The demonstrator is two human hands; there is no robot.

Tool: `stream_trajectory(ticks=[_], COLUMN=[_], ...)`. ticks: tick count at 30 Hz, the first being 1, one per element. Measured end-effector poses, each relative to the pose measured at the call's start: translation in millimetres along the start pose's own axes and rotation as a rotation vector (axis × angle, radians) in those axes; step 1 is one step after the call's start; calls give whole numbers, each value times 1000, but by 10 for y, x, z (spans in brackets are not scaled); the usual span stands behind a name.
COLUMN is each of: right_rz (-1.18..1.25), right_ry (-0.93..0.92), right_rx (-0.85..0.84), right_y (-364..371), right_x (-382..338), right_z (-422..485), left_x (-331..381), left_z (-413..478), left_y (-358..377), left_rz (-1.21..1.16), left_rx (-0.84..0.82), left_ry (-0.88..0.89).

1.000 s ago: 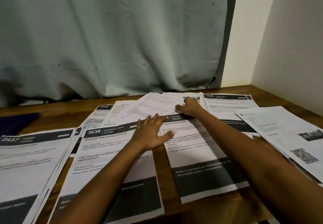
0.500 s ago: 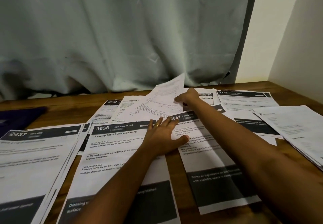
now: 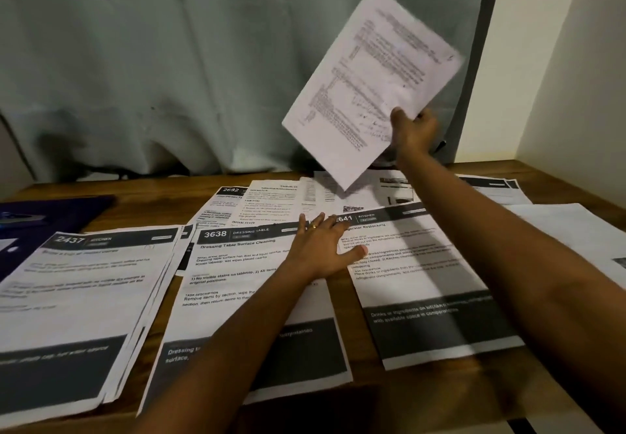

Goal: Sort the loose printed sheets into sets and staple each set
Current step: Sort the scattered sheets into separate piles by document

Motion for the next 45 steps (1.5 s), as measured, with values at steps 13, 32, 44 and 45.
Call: stream_trajectory(ticks=[13, 32, 44, 45], right_rz=[-37, -745, -1211, -1212], right_ry=[294, -42, -225, -227], right_rx=[-212, -666, -995, -1014], right_y=[-777, 135, 79, 69], right_x=[-264, 565, 812, 825], right_z=[-209, -2057, -2169, -2185], left_x=[-788, -1180, -1118, -1098], left_z=[-554, -1707, -1743, -1743], left_y=[-929, -1043, -897, -871], left_rz=[-1003, -724, -222, -202], left_rx=[470, 384, 149, 105], left_ry=[-558, -723, -456, -436])
Point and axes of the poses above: each hand's wrist, its own z-axis towards the middle knuckle, its own y-axis out of the palm, x = y × z, the point moved 5 cm from there along z, towards the middle knuckle, and after that the axes turned 3 degrees about x, right-handed, at the moved point
